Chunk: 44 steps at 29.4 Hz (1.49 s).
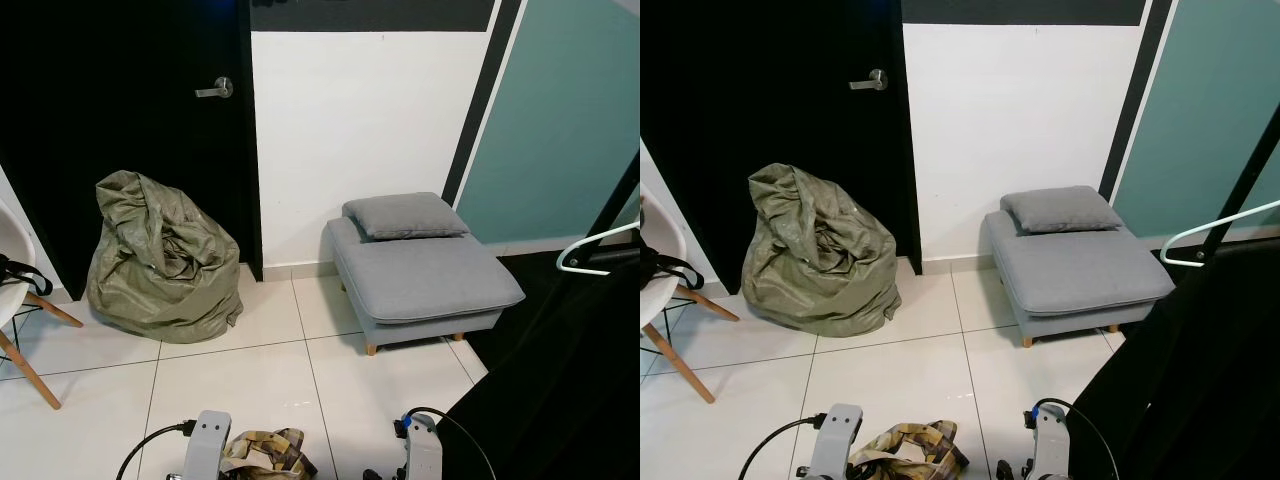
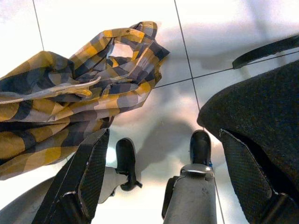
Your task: Hang hanger
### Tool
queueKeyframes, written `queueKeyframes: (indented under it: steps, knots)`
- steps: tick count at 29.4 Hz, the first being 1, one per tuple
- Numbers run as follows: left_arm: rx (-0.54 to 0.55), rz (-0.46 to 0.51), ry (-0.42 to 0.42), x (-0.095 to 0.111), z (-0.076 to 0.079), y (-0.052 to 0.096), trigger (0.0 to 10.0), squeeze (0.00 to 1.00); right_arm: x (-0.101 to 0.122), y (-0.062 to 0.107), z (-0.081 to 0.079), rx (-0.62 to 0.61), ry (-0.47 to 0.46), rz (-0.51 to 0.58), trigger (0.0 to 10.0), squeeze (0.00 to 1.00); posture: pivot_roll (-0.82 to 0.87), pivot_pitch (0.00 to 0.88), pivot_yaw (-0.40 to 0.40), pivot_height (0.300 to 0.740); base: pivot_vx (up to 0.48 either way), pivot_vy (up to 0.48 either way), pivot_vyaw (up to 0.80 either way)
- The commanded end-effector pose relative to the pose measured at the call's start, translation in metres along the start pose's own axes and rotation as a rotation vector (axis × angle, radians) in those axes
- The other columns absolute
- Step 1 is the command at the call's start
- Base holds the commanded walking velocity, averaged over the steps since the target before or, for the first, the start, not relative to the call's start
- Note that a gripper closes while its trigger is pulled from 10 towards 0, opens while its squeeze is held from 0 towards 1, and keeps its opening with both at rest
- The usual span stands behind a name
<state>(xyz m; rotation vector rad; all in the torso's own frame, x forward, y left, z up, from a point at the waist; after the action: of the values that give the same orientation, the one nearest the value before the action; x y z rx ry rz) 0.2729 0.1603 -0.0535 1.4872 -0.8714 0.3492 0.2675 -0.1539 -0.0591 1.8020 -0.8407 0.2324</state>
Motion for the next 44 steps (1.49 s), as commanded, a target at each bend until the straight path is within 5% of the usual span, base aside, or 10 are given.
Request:
queueKeyframes:
  steps: [1,44]
  knots:
    - [-0.001,-0.02,-0.003,-0.0022,-0.0009,-0.0001,10.0,0.0,-0.0042,-0.0002,0.0006,-0.007,0.004,-0.018,10.0,0.0,0.08,0.096,-0.009,0.74,0.0,0.0,0.0]
    - [-0.01,-0.023,-0.015,-0.0053,0.0,0.0005,10.0,0.0,-0.0082,-0.0004,-0.0002,-0.008,0.028,-0.027,10.0,0.0,0.07,0.072,-0.011,0.74,0.0,0.0,0.0]
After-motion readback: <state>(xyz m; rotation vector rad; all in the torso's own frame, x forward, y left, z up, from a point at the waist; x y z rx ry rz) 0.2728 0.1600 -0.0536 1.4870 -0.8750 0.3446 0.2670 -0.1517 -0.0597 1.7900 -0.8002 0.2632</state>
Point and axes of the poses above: a point about 5 cm out from each wrist's last joint towards the gripper, its own y axis pointing back from the gripper into the wrist, its own x axis along the axis of the wrist's last joint, z = x × y, the point moved 2 cm from there along -y, pointing out of the wrist towards the gripper, and after that the axes turned 15 degrees about -y, right-handed, at the moved point
